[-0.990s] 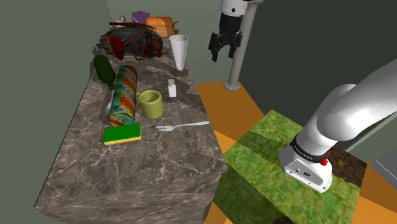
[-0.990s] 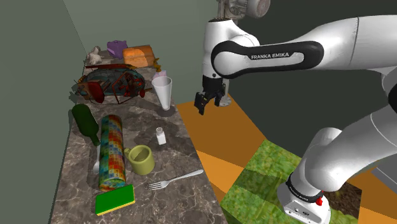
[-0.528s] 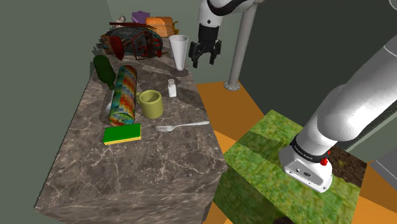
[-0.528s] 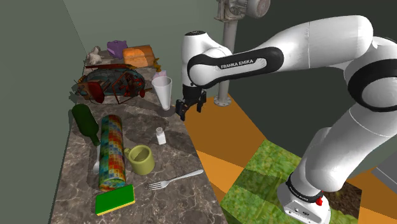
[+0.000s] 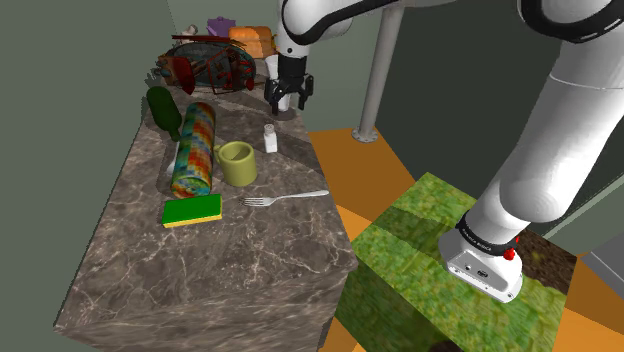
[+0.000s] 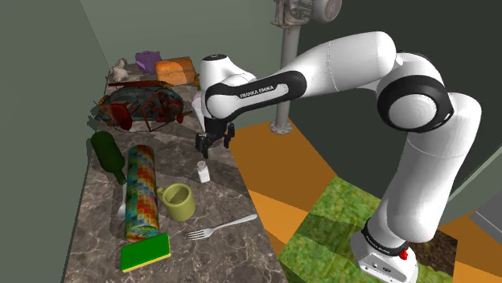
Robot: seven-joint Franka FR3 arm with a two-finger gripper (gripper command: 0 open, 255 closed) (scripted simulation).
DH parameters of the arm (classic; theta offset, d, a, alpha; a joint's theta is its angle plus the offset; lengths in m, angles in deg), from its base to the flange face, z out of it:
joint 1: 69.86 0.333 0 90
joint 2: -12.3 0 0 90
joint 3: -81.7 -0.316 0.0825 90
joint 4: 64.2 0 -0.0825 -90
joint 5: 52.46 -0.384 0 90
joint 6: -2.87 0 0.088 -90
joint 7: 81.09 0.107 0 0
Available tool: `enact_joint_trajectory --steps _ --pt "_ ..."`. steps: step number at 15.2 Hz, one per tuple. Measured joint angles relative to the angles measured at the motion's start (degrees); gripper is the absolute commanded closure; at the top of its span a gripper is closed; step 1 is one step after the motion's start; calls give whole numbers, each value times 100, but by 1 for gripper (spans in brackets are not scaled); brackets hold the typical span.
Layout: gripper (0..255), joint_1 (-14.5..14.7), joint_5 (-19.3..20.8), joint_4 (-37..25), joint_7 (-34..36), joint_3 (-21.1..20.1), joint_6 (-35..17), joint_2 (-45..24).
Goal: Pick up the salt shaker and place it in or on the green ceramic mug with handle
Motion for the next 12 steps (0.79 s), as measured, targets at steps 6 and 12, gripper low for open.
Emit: enact_joint_trajectory --steps 6,12 --pt "0 197 145 -1023 237 -50 -87 -1073" --pt "0 251 180 -956 267 -49 -432 -1346"
